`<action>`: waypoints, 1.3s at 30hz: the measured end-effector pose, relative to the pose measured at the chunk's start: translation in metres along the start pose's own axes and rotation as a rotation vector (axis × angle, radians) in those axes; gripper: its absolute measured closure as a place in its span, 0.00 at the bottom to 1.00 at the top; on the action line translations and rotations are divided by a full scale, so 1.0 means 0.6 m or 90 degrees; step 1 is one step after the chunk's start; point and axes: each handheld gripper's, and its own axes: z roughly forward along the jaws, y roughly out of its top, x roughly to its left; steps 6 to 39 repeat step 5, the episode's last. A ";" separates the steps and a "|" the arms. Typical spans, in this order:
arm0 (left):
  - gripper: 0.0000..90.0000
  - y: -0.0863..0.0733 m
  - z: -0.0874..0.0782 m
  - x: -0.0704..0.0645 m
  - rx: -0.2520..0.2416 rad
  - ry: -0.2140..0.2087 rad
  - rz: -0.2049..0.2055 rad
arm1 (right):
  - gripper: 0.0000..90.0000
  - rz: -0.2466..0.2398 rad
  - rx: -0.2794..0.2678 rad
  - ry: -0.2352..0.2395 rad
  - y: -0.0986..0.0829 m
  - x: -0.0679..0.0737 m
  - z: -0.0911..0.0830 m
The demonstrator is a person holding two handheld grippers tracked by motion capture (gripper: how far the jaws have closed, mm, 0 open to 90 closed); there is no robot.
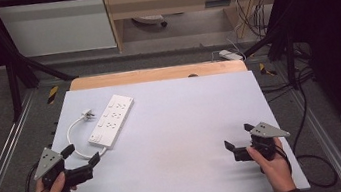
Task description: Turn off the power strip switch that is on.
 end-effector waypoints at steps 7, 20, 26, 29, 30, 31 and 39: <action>0.07 -0.040 0.007 -0.006 0.034 -0.009 -0.014 | 0.02 0.012 0.036 -0.038 -0.005 -0.007 0.010; 0.07 -0.040 0.007 -0.006 0.034 -0.009 -0.014 | 0.02 0.012 0.036 -0.038 -0.005 -0.007 0.010; 0.07 -0.040 0.007 -0.006 0.034 -0.009 -0.014 | 0.02 0.012 0.036 -0.038 -0.005 -0.007 0.010; 0.07 -0.040 0.007 -0.006 0.034 -0.009 -0.014 | 0.02 0.012 0.036 -0.038 -0.005 -0.007 0.010; 0.07 -0.040 0.007 -0.006 0.034 -0.009 -0.014 | 0.02 0.012 0.036 -0.038 -0.005 -0.007 0.010; 0.07 -0.040 0.007 -0.006 0.034 -0.009 -0.014 | 0.02 0.012 0.036 -0.038 -0.005 -0.007 0.010; 0.07 -0.040 0.007 -0.006 0.034 -0.009 -0.014 | 0.02 0.012 0.036 -0.038 -0.005 -0.007 0.010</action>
